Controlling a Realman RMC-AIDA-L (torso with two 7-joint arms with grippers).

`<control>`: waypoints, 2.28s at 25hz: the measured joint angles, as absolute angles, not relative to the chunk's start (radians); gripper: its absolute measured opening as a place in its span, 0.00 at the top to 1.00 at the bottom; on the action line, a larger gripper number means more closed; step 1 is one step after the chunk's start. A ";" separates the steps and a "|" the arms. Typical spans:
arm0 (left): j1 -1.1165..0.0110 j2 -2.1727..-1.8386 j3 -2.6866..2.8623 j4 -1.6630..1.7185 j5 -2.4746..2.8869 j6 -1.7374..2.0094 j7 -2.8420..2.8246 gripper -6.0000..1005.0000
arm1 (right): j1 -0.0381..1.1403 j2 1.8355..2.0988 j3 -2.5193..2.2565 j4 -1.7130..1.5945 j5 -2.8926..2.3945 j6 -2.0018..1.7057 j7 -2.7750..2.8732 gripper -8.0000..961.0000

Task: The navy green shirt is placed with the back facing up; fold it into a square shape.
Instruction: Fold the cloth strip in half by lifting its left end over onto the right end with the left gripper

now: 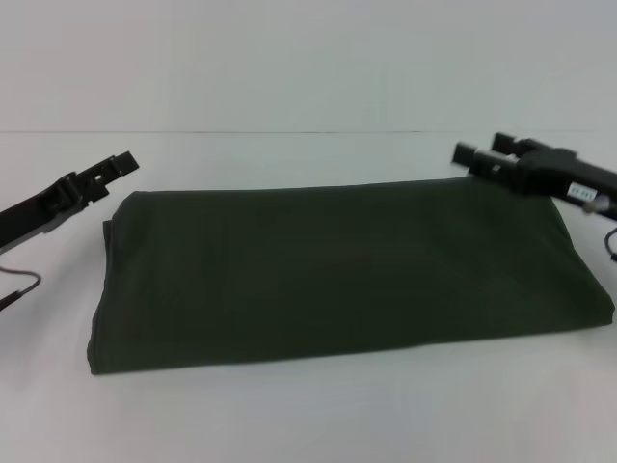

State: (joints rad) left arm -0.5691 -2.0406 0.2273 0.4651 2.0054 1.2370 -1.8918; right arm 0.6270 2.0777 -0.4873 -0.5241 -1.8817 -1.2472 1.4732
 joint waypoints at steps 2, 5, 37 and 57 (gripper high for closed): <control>-0.541 -2.009 0.266 0.470 2.012 1.313 -1.968 0.26 | 0.618 2.080 -0.535 -0.530 -1.891 -1.311 1.411 0.08; -0.512 -1.965 0.334 0.477 2.016 1.404 -2.058 0.20 | 0.607 2.084 -0.636 -0.532 -1.893 -1.355 1.321 0.05; -0.525 -1.965 0.609 0.497 2.123 1.185 -2.282 0.11 | 0.607 2.098 -0.842 -0.463 -1.887 -1.265 1.129 0.05; -0.528 -1.944 0.612 0.569 2.201 1.180 -2.292 0.11 | 0.612 2.098 -0.842 -0.463 -1.891 -1.262 1.127 0.06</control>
State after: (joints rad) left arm -0.5281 -1.9440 0.6117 0.5689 2.2008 1.1799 -2.2917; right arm 0.6121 2.0984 -0.8422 -0.4633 -1.8908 -1.2619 1.1274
